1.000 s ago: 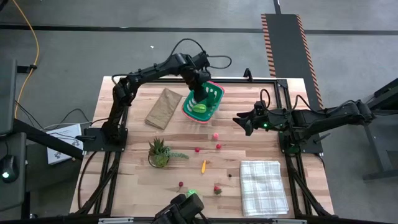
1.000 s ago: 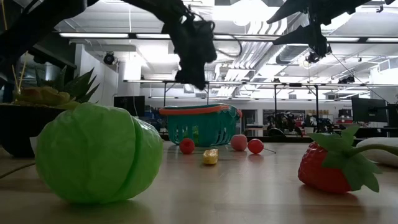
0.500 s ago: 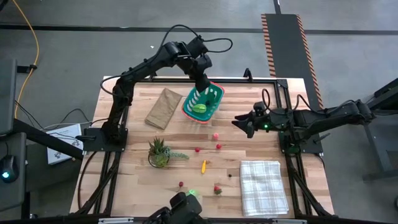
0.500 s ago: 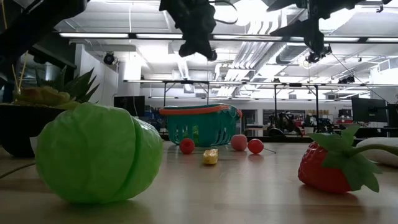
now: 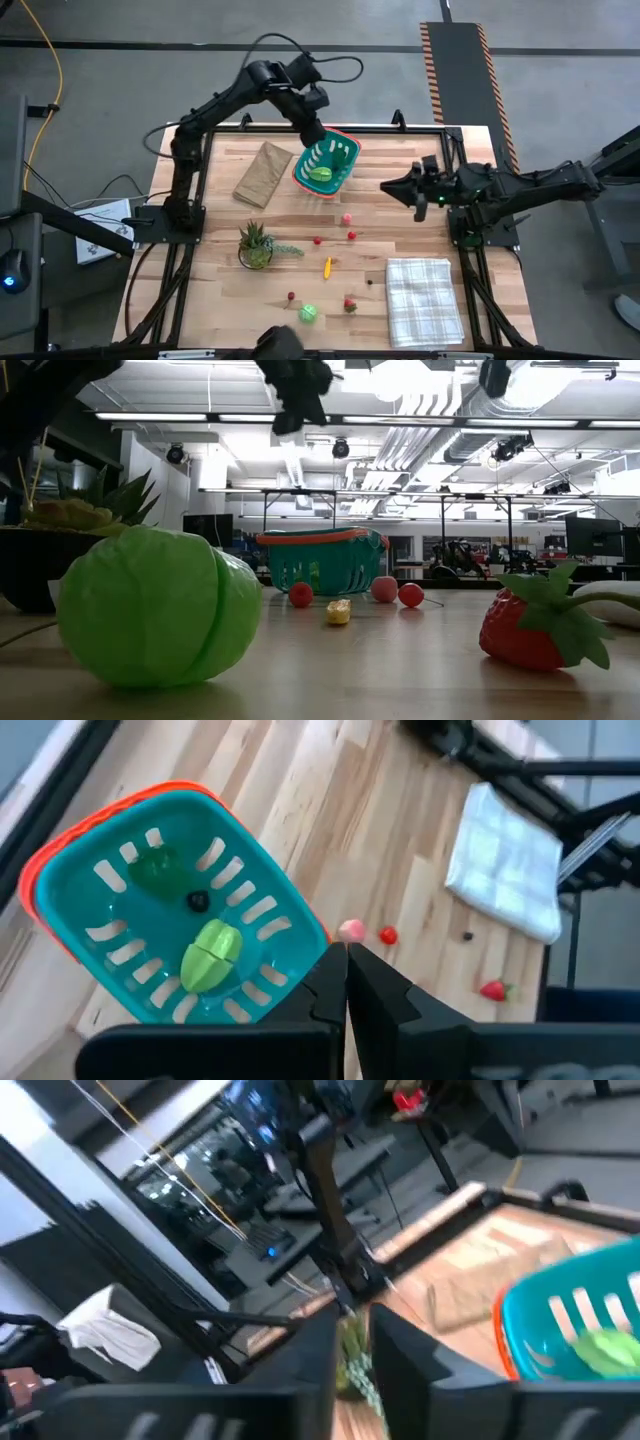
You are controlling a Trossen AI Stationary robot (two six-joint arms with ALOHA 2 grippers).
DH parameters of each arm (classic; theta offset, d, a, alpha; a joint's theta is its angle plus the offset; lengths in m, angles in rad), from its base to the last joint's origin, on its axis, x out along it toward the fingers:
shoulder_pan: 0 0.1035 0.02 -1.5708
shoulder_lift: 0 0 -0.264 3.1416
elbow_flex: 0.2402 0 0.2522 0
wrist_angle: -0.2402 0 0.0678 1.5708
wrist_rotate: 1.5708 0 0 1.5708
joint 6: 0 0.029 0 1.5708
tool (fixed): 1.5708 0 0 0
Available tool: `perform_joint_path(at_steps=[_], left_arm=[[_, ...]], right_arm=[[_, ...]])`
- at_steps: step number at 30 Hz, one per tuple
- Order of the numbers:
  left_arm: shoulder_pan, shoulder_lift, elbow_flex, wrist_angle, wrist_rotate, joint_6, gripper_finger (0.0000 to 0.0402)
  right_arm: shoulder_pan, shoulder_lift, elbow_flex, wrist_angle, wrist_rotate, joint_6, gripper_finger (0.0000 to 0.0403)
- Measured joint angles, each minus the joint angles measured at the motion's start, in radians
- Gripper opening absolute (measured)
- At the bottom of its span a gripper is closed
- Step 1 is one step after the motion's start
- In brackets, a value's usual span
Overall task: Pick and placing Produce into tupperware
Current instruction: Put the black cherry in the green basket
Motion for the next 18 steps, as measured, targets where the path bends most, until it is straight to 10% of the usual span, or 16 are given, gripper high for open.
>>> perform_joint_path(at_steps=[10,18], left_arm=[[-0.111,-0.294,0.000,-0.097,-0.075,-0.065,0.0000],[-0.415,-0.491,-0.001,-0.070,-0.449,-0.303,0.0000]], right_arm=[[0.000,-0.049,0.042,0.021,-0.093,-0.052,0.0002],[0.002,-0.023,0.042,0.157,-0.208,-0.037,0.0001]])
